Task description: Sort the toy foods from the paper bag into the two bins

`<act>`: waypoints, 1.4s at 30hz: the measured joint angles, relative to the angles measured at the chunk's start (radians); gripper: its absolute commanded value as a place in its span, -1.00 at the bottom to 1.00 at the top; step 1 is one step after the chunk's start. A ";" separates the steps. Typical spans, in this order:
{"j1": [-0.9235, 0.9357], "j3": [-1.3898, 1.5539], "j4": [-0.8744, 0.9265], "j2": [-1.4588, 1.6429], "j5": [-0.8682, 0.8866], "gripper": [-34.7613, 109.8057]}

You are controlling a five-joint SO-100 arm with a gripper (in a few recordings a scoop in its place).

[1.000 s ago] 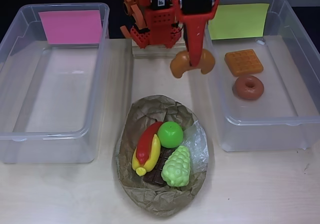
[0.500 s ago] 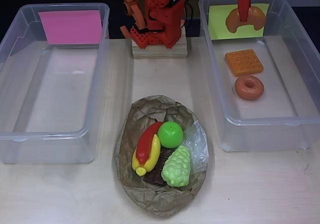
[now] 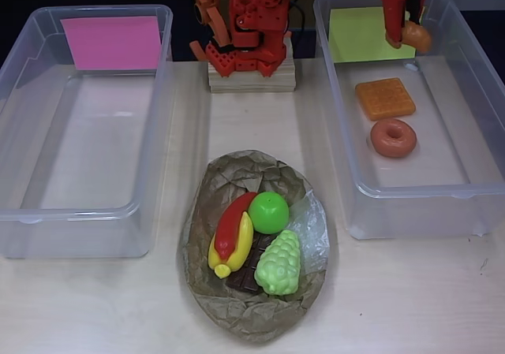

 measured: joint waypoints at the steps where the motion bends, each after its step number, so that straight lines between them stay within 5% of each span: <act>1: -0.023 0.023 -0.051 -0.015 0.048 -0.36; 16: -0.063 0.224 -0.551 -0.222 0.192 -0.24; 30: -0.029 0.233 -0.584 -0.247 0.083 -0.11; 35: 0.021 0.149 -0.451 -0.247 -0.072 -0.12; 42: 0.183 -0.230 0.052 -0.253 -0.495 -0.12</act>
